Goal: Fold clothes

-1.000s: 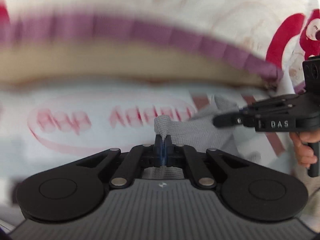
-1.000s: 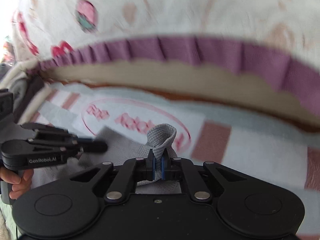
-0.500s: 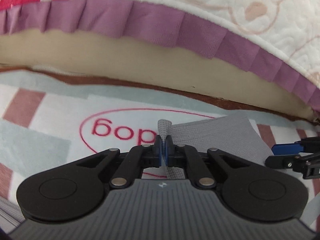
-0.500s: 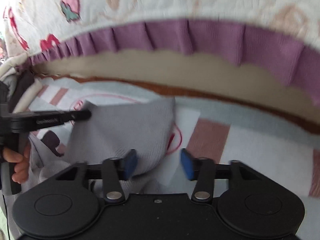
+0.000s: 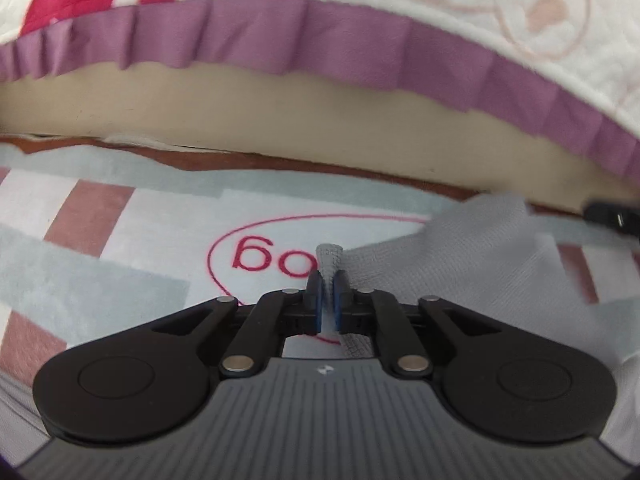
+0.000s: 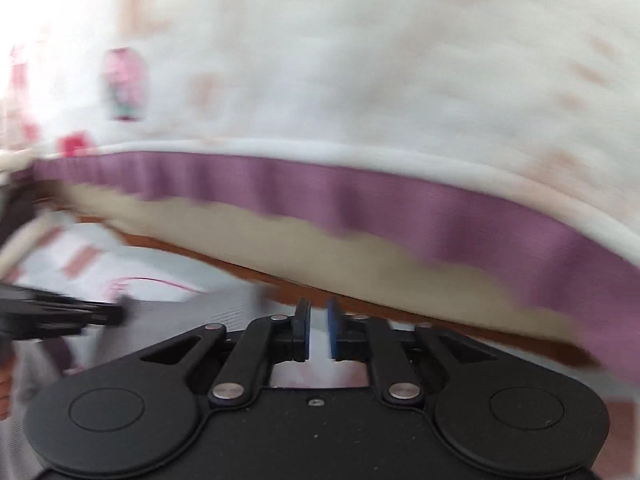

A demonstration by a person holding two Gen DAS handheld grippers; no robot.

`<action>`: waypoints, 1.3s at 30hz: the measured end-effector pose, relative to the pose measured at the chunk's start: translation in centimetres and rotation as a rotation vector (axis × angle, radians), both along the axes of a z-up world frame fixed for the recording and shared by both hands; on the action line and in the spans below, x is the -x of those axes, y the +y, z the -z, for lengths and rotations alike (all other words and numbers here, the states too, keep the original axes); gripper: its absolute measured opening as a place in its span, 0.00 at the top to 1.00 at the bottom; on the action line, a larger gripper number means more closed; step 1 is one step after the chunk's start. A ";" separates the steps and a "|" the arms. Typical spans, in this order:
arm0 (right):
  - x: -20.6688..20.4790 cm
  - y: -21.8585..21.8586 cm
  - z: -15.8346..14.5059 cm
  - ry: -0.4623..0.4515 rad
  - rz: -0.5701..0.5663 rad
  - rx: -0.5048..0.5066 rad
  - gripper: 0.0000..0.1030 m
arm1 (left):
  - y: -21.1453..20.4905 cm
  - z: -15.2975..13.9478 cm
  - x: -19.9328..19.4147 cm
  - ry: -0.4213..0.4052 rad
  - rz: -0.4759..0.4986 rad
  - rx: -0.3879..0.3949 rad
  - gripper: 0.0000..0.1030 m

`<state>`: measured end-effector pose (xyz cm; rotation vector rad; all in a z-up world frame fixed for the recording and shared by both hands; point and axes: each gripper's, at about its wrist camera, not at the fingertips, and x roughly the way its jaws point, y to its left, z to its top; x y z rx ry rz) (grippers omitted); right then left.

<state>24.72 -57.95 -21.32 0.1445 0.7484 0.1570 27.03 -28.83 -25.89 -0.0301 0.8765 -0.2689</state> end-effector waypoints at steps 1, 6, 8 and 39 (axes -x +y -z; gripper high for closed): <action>0.7 -0.7 0.0 0.048 -0.011 -0.057 0.86 | 0.2 -0.5 0.4 -0.011 -0.001 0.006 0.78; 3.6 -2.4 0.0 0.301 -0.094 -0.319 0.49 | 1.6 -2.7 3.0 -0.040 0.110 0.118 0.53; 3.9 -2.0 0.3 0.397 -0.072 -0.404 0.45 | 2.0 -3.1 4.0 -0.003 0.155 0.168 0.51; 6.9 5.8 3.7 0.663 -0.162 -0.665 0.53 | 3.4 -0.6 16.5 0.030 0.516 0.089 0.91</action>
